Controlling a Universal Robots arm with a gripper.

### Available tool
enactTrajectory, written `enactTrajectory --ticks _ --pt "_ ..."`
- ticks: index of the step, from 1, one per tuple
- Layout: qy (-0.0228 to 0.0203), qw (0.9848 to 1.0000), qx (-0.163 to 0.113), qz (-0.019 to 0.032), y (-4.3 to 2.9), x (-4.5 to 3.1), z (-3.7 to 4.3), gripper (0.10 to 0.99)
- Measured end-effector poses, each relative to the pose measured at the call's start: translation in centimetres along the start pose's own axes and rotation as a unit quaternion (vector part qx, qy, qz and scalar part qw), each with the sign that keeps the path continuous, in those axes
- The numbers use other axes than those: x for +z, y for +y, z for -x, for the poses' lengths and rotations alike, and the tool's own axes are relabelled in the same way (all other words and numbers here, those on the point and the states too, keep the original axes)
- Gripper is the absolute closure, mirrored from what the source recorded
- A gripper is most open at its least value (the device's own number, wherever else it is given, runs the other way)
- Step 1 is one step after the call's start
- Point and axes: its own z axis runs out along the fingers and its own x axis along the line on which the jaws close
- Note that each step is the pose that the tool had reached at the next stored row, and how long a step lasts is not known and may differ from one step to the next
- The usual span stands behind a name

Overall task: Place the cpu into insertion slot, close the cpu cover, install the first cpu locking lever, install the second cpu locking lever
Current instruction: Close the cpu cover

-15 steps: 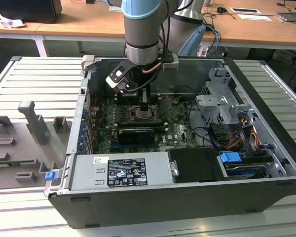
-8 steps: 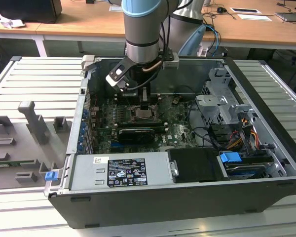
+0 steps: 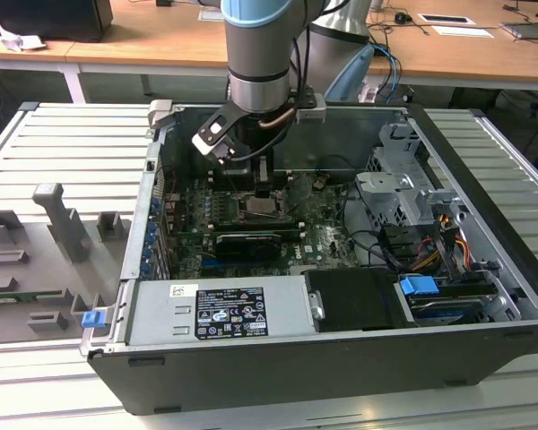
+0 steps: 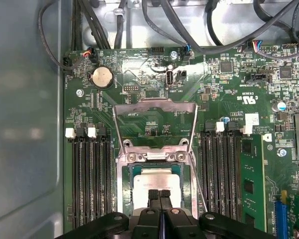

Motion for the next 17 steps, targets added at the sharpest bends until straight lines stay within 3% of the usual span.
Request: enactTrajectory --ticks 5,17 --pt "0.0006 1.0 0.0 0.0001 0.06 -0.9 -0.03 0.98" --pt "0.0005 1.0 0.0 0.0 0.25 -1.74 -0.09 0.98"
